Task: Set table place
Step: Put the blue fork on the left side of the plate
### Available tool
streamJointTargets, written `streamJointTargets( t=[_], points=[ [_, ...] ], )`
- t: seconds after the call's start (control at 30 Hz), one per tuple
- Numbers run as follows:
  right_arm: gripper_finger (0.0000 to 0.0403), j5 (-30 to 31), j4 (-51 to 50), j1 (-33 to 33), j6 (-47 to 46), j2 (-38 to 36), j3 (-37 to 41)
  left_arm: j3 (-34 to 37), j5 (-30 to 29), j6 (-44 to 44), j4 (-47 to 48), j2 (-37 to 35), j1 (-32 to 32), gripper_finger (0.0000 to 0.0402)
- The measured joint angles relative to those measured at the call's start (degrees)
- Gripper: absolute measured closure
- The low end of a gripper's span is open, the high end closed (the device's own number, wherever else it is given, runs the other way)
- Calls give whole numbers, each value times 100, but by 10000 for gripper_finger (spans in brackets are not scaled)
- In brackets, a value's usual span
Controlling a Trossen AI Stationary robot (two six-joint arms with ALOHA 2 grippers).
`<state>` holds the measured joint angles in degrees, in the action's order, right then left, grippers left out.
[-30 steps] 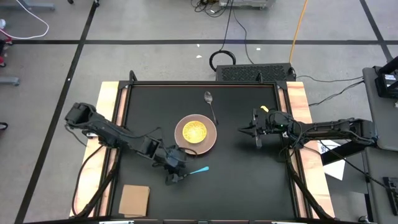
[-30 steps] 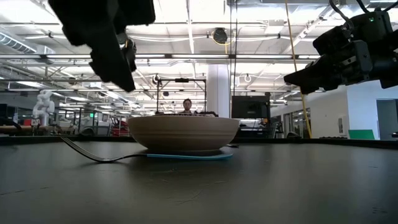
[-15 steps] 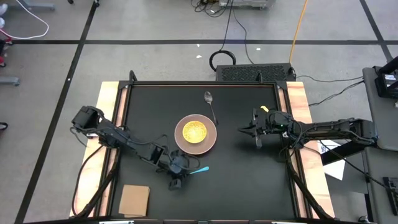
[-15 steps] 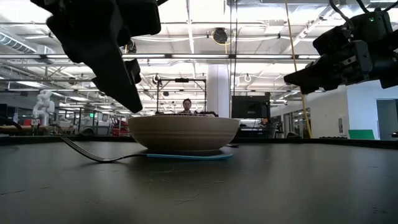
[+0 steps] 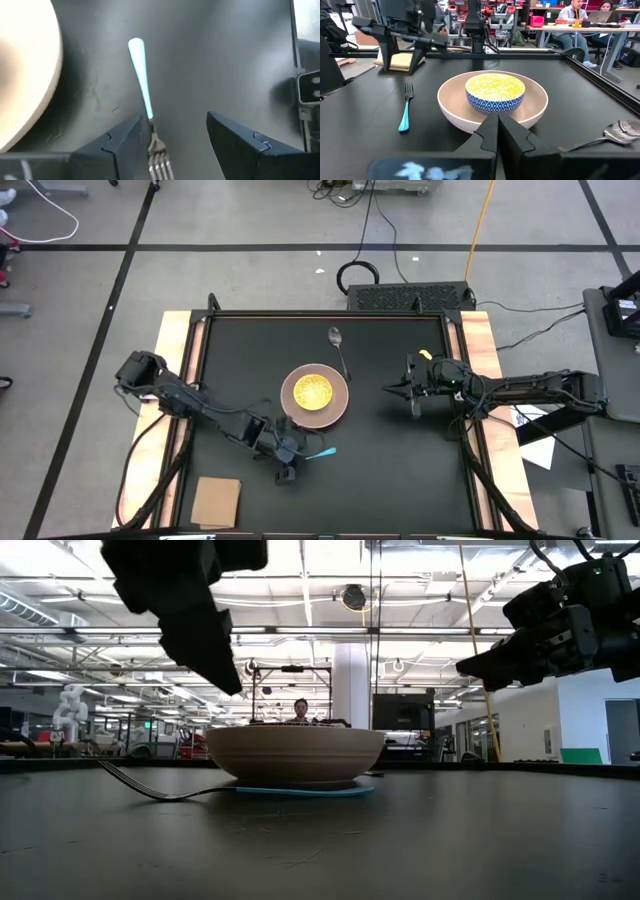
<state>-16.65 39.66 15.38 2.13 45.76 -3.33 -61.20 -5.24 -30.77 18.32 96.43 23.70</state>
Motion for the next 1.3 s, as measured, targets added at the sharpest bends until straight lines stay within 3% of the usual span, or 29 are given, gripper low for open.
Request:
streamJointTargets(
  t=[0.37,0.43,0.53,1.3],
  points=[
    [403,-20,47,0,-106,-67,2,-1422,-71,278,1665,1236,22,174],
    [403,-278,11,4,-147,-105,2,-1516,-74,365,1678,1290,25,174],
    [403,-766,121,0,-173,-177,2,-1527,-71,363,1687,1301,31,174],
    [403,-769,-1248,39,-132,-1924,2,-1527,-100,41,1604,1299,2,174]
  ],
)
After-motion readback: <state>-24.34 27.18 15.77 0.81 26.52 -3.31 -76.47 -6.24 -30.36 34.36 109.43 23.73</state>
